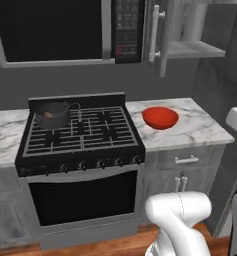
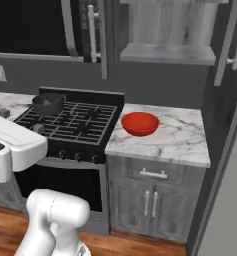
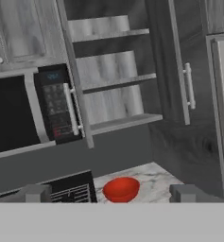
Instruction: Open the cabinet and move the ladle to the pot. Then close the cabinet.
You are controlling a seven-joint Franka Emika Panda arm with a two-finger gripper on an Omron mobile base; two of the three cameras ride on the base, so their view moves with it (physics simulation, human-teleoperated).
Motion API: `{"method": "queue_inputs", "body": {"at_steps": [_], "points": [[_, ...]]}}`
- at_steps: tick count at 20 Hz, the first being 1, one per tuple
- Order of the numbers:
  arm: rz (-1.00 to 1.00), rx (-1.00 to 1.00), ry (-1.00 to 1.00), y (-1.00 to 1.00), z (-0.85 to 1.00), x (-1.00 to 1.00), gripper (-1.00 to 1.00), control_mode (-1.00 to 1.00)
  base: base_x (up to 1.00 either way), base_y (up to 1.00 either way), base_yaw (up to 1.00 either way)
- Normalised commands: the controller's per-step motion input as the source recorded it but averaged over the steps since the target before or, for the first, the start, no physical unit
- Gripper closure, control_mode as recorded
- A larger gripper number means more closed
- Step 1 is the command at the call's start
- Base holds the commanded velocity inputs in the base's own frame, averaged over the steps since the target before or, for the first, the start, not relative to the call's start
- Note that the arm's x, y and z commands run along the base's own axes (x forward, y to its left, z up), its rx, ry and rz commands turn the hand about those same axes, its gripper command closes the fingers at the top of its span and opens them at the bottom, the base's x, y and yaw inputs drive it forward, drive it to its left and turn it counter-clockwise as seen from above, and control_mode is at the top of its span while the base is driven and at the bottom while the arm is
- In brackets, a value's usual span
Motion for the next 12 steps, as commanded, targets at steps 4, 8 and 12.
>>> {"method": "queue_inputs", "body": {"at_steps": [4, 8, 12], "points": [[0.0, 0.0, 0.0, 0.0, 0.0, 0.0, -1.0, 1.0, 0.31, -0.86, 0.06], [0.0, 0.0, 0.0, 0.0, 0.0, 0.0, -1.0, 1.0, 0.86, -0.13, 0.01], [0.0, 0.0, 0.0, 0.0, 0.0, 0.0, -1.0, 1.0, 1.0, 0.32, 0.0]]}}
